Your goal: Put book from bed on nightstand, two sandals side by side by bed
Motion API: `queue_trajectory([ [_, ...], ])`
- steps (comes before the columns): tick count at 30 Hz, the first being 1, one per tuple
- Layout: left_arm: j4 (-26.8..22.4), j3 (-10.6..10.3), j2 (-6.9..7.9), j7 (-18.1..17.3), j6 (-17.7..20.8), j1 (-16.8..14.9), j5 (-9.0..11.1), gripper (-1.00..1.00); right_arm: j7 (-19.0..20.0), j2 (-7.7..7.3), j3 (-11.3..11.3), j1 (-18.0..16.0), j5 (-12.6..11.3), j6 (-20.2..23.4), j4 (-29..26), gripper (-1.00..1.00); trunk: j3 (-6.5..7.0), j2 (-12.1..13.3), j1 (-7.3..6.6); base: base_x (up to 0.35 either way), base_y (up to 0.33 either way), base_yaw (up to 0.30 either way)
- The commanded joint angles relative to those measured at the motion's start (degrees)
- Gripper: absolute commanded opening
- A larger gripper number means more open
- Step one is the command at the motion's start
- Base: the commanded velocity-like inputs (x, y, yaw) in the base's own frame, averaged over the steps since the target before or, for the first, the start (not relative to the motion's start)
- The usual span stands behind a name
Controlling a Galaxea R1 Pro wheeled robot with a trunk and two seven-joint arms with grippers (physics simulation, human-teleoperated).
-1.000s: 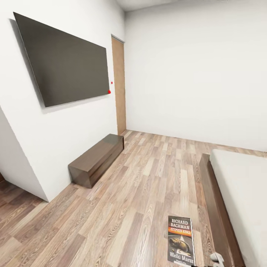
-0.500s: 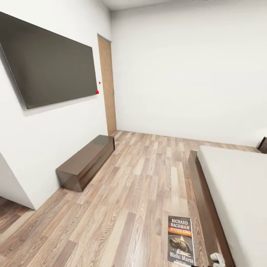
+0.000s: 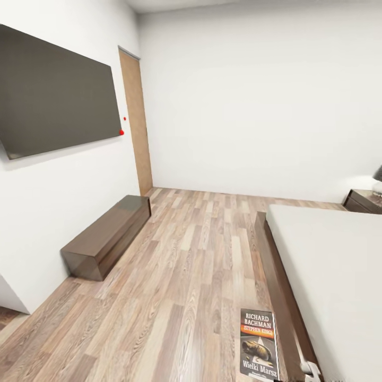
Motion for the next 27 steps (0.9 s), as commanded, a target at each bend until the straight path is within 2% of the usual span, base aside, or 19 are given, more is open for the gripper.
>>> queue_trajectory([
  [1,0.0,0.5,0.02,-0.2,-0.2,0.0,-0.5,1.0,0.1,-0.04,0.3,-0.1,-0.6,0.6,0.0,-1.0,-0.08,-0.1,0.01,0.0,0.0,-0.195],
  [27,0.0,0.5,0.02,-0.2,-0.2,0.0,-0.5,1.0,0.1,-0.04,0.4,-0.1,-0.6,0.6,0.0,-1.0,-0.08,-0.1,0.01,0.0,0.0,-0.195],
])
